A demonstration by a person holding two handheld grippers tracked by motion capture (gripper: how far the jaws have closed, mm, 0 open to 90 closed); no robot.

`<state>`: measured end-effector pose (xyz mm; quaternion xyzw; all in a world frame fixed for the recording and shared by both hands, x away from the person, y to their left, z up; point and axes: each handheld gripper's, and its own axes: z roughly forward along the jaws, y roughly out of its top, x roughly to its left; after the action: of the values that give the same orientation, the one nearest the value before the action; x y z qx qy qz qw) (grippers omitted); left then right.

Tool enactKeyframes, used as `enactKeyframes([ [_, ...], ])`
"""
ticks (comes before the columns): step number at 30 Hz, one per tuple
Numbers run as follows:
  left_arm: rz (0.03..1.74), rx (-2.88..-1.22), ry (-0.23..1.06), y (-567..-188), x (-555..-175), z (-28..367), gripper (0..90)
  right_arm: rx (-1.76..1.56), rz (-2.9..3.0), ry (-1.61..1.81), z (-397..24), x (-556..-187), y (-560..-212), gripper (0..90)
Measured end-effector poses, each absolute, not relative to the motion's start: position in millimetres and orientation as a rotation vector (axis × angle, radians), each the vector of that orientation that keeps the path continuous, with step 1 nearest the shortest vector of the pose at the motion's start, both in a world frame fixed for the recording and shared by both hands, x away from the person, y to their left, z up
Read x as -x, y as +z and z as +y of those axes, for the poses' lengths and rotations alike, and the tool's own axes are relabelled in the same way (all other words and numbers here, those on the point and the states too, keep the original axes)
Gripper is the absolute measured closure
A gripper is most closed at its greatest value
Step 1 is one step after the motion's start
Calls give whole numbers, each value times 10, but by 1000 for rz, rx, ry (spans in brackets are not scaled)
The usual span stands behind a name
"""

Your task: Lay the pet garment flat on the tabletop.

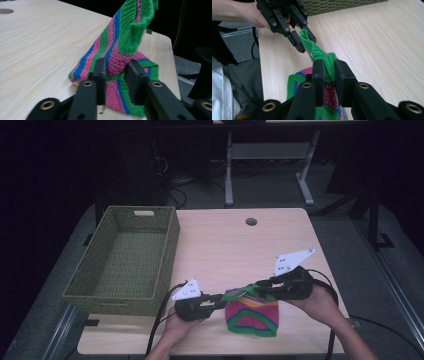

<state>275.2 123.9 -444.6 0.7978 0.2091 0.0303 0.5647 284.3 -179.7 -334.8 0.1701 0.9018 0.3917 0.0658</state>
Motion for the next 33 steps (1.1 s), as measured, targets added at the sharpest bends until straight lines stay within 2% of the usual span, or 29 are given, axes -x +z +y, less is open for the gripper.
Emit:
enactKeyframes([
  [9, 474, -1863, 95, -4356, -2756, 1286, 813, -518, 2727, 1176, -1803, -2857, -3346, 783],
  [33, 520, -1815, 148, -4045, -2911, 1334, 839, -554, 2739, 1188, -1852, -2963, -3344, 783],
])
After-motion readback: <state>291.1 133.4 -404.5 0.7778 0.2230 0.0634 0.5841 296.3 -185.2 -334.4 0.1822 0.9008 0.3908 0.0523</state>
